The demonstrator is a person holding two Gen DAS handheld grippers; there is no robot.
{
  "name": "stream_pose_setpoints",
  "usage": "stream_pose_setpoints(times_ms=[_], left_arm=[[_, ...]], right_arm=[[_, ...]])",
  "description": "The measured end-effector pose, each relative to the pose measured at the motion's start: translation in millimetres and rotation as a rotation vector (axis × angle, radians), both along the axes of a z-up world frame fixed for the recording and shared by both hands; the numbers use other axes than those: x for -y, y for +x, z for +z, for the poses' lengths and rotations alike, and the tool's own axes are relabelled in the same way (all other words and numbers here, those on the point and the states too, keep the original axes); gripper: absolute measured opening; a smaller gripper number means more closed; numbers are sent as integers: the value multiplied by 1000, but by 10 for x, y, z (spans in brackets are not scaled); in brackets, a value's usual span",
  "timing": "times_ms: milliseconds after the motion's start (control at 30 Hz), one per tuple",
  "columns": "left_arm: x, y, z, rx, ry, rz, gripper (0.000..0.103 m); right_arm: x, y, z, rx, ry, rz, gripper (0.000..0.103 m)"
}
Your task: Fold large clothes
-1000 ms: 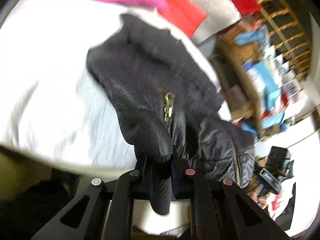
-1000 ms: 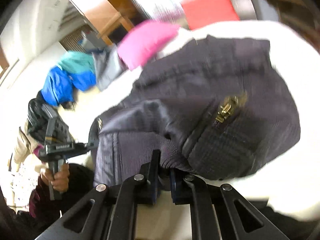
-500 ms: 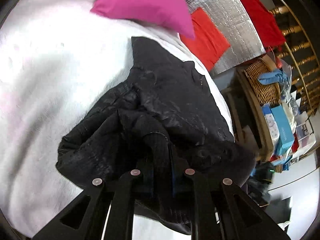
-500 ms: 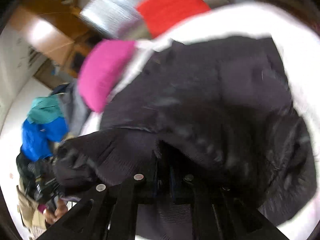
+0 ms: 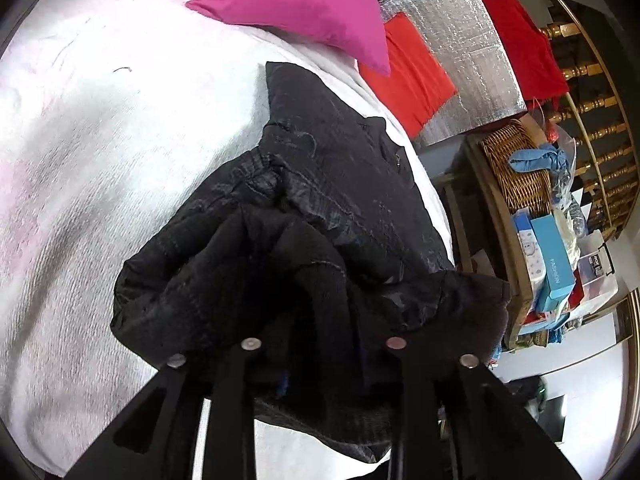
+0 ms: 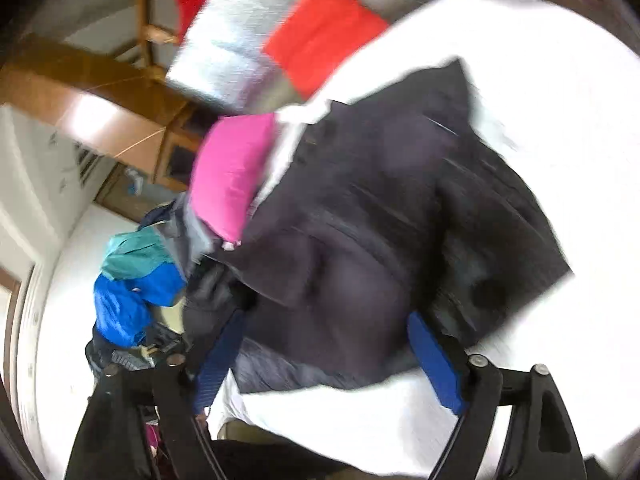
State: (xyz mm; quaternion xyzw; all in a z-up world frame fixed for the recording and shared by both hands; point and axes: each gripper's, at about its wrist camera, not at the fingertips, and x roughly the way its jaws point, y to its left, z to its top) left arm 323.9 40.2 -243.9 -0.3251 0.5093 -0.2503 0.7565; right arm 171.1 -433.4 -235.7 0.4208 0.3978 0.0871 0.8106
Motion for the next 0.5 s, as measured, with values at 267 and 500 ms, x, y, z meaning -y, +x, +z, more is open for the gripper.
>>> stream_pose_setpoints(times_ms=[267, 500], left_arm=[[-54, -66, -50, -1, 1, -3, 36], [-66, -90, -48, 6, 4, -13, 37]], right_arm=[[52, 207, -205, 24, 81, -70, 42], [21, 398, -426, -75, 136, -132, 43]])
